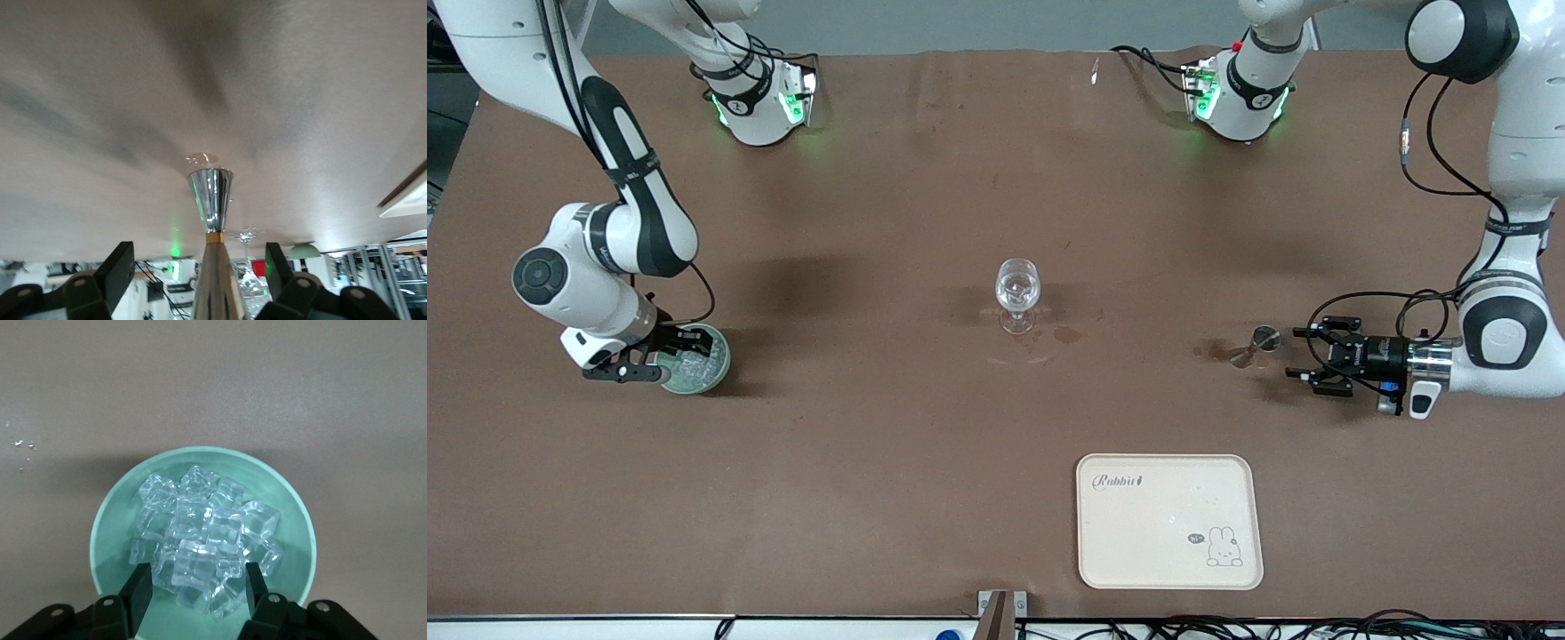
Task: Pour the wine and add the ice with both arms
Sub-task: 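Grasp an ice cube with the right gripper while the left gripper grasps the jigger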
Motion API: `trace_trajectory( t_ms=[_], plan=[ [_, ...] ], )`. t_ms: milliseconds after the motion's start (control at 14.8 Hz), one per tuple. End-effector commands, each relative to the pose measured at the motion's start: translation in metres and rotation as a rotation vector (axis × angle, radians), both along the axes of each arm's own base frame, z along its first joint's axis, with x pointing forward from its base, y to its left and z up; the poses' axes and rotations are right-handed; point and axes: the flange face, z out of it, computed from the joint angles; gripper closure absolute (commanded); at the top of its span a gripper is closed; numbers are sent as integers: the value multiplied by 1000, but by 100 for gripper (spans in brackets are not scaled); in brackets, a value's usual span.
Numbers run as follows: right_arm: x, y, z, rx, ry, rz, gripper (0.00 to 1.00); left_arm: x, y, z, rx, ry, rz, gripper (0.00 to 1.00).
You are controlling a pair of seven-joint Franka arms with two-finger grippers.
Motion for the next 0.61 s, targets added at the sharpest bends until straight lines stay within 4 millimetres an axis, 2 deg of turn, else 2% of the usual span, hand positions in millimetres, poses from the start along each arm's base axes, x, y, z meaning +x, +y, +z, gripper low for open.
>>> trace_trajectory(
  t_ms=[0, 339, 475, 542],
  plan=[
    [-2, 2, -4, -7, 0, -4, 36, -1, -12, -9, -39, 60, 43, 17],
    [-2, 1, -2, -7, 5, -6, 43, -11, -30, -25, -83, 110, 62, 23],
    [-1, 1, 0, -7, 2, -6, 50, -12, -32, -30, -92, 119, 66, 25],
    [-1, 2, 2, -7, -1, -4, 58, -14, -33, -32, -98, 126, 64, 26]
  ],
)
